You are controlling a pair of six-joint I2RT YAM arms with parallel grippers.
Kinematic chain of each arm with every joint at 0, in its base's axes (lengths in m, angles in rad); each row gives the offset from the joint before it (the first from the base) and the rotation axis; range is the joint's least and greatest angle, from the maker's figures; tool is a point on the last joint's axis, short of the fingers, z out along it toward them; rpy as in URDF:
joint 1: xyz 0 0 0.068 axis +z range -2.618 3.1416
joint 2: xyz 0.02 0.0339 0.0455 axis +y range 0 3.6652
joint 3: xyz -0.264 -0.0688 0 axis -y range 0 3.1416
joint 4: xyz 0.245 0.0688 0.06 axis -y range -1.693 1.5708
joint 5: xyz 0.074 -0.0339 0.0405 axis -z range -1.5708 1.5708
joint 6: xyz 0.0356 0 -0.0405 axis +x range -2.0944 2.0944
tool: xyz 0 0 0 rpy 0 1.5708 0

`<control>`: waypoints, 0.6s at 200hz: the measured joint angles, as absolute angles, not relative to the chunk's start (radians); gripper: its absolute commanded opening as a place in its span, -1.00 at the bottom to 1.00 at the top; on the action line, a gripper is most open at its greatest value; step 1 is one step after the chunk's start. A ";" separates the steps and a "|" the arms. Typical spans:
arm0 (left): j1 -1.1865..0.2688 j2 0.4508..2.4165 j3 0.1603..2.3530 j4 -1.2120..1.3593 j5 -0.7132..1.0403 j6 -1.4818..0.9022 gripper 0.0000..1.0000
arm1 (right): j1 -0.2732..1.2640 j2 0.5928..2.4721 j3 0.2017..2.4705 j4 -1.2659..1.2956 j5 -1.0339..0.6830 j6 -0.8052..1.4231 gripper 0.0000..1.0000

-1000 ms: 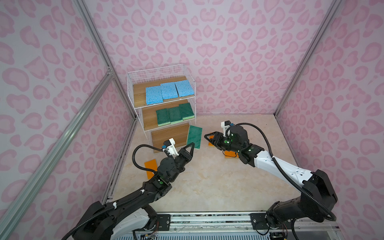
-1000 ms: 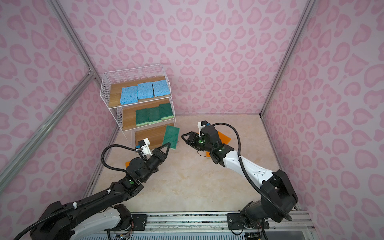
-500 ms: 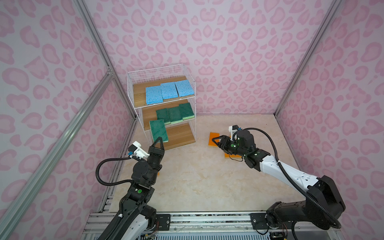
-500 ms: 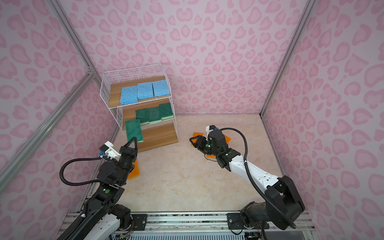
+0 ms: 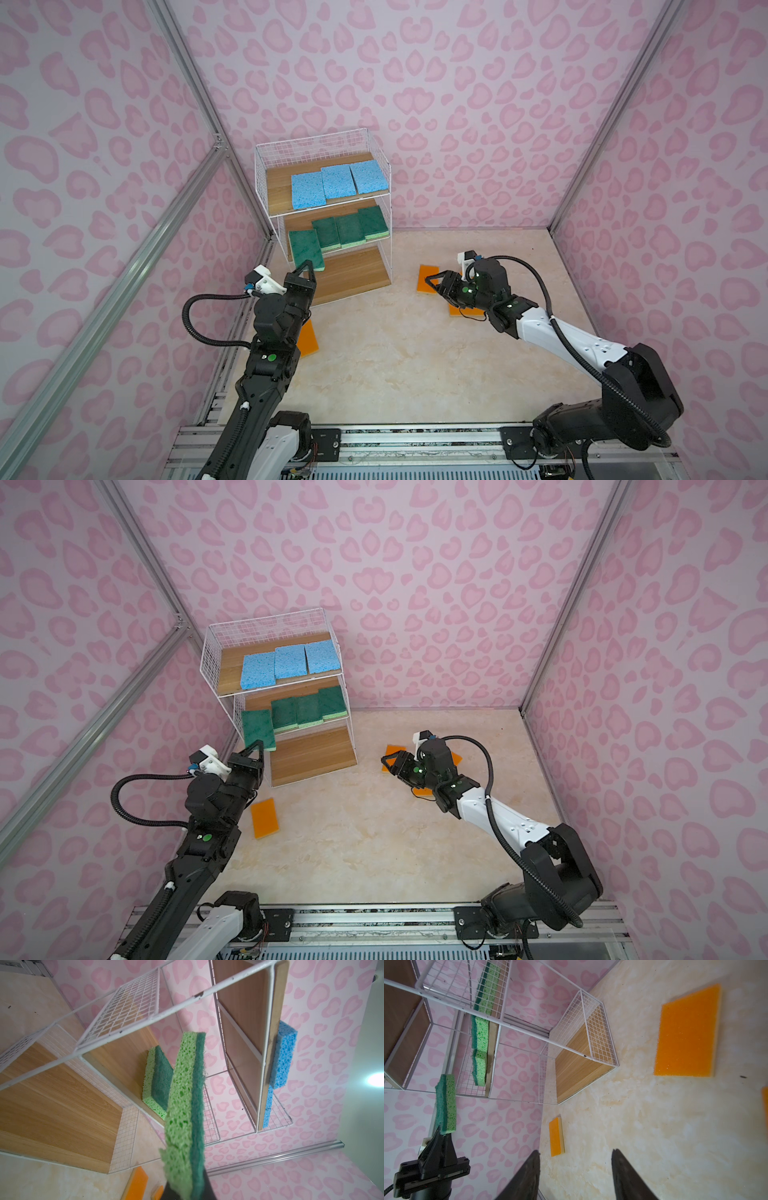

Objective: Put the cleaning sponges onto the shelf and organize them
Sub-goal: 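Push the green sponge onto the middle shelf with the left gripper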

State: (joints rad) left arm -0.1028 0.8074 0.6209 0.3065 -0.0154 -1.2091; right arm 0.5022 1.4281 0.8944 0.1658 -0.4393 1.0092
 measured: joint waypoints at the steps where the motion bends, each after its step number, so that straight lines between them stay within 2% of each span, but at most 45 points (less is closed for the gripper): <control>1: -0.101 0.809 0.624 0.306 -0.015 -1.207 -0.93 | 0.501 1.429 0.893 0.168 -0.440 1.009 0.11; 120: -0.012 0.968 0.731 0.244 0.055 -1.129 -0.92 | 0.443 1.511 0.871 0.259 -0.531 1.010 0.10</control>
